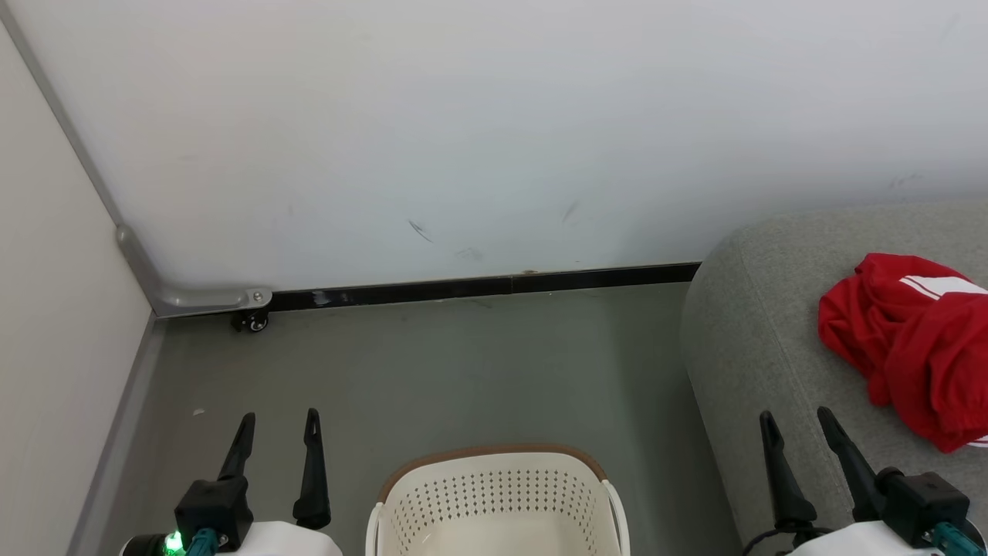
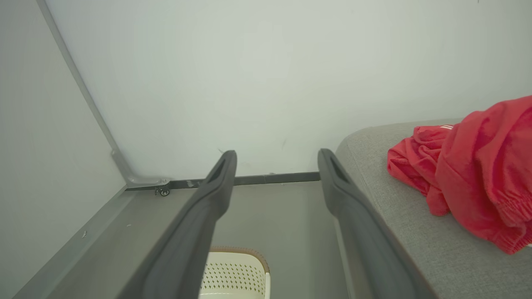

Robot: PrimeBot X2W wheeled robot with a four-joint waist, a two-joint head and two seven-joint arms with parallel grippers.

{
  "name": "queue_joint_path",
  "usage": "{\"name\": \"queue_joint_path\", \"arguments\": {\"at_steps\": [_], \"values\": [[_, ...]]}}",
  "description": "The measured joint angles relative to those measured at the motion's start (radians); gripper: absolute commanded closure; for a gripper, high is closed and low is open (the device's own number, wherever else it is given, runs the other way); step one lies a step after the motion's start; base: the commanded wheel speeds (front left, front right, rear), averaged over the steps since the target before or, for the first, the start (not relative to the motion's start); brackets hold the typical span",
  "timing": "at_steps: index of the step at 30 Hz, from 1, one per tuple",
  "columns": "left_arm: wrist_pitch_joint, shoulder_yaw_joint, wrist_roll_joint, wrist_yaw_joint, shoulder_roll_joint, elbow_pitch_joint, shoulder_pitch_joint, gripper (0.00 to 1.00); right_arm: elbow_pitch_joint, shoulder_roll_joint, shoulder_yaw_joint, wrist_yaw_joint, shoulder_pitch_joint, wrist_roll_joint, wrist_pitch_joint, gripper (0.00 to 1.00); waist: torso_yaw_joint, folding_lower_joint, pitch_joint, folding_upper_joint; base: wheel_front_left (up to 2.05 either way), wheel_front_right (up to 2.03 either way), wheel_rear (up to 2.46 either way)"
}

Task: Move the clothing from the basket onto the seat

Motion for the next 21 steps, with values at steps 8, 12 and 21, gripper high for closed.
{"name": "queue_joint_path", "arguments": {"at_steps": [8,12,21], "values": [[0.000,0.001,0.007,0.011,0.000,0.007,0.000,0.00,-0.033,0.001,-0.001,0.000,0.002,0.001,0.015,0.00,0.000,0.0000,0.004,0.0000,0.00,0.00,0.00],[0.000,0.001,0.008,0.012,0.000,0.016,0.000,0.00,-0.041,0.001,0.000,0.000,0.009,0.005,0.019,0.00,0.001,0.0000,0.006,0.0000,0.00,0.00,0.00],[0.000,0.001,0.008,0.017,-0.001,0.026,0.000,0.00,-0.068,0.002,0.001,0.000,0.025,0.017,0.033,0.00,0.003,0.0000,0.012,0.0000,0.00,0.00,0.00]]}}
